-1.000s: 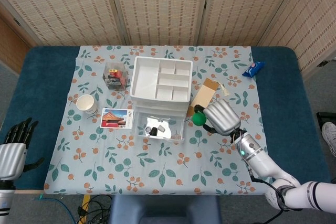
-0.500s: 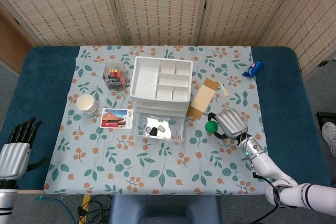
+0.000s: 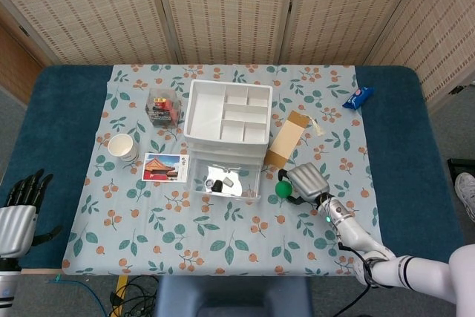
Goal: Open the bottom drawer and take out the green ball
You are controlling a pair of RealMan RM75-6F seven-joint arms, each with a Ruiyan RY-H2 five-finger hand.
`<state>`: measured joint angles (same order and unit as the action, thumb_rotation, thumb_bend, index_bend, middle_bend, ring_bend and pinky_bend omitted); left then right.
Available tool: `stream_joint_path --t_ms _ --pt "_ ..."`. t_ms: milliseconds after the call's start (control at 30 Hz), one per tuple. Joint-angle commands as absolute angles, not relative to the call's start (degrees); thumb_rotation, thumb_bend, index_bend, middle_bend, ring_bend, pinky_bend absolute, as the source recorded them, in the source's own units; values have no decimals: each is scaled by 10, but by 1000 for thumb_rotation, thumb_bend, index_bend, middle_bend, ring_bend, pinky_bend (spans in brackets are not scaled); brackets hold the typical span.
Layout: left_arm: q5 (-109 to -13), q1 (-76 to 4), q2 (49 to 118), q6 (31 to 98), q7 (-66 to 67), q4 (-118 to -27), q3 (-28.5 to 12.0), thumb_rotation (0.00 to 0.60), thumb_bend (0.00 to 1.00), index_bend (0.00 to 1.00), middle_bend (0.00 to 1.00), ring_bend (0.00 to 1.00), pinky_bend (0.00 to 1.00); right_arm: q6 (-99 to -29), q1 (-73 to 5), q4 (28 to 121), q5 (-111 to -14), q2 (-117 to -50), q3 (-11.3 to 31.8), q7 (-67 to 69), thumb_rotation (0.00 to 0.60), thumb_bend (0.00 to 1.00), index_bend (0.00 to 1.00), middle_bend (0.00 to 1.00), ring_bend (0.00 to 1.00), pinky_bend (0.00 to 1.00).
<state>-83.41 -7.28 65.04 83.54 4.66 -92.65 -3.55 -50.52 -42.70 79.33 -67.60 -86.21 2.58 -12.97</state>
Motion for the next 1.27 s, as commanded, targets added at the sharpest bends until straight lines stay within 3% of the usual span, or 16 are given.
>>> stream_joint_path --t_ms 33,333,600,667,767,933,1067,1133,1267 --pt "-834 -73 651 834 47 -927 -35 600 127 0 0 29 73 -505 -425 796 -675 -860 28 -132 600 363 339 917 1000 1000" --pt "-838 -74 651 835 50 -930 -34 600 127 0 0 29 73 -510 -414 811 -677 -843 33 -140 600 363 213 916 1000 1000" --pt "-841 -77 649 834 51 -932 -37 600 128 0 0 29 73 -585 -378 889 -703 -770 43 -147 600 364 206 885 996 1000" --pt "-842 -80 651 833 51 -932 -38 600 128 0 0 29 73 -619 -359 916 -711 -744 43 -152 600 364 206 856 963 1000" --pt "-845 -83 655 832 50 -931 -38 600 127 0 0 29 73 -670 -327 949 -725 -712 40 -157 600 364 206 780 835 960" --pt "-851 -87 659 831 53 -931 -39 600 128 0 0 29 73 -743 -272 985 -749 -675 25 -152 600 364 205 537 562 689" --pt "-852 -88 665 836 58 -934 -41 600 127 0 0 29 73 -798 -224 996 -768 -661 9 -146 600 333 100 242 224 298" --pt "-853 -89 666 835 65 -937 -41 600 127 0 0 29 73 -825 -200 999 -778 -657 1 -141 600 325 57 178 138 224" --pt "-858 -89 669 842 75 -947 -41 600 127 0 0 28 73 -870 -156 1006 -791 -647 -10 -129 600 324 39 158 113 212"
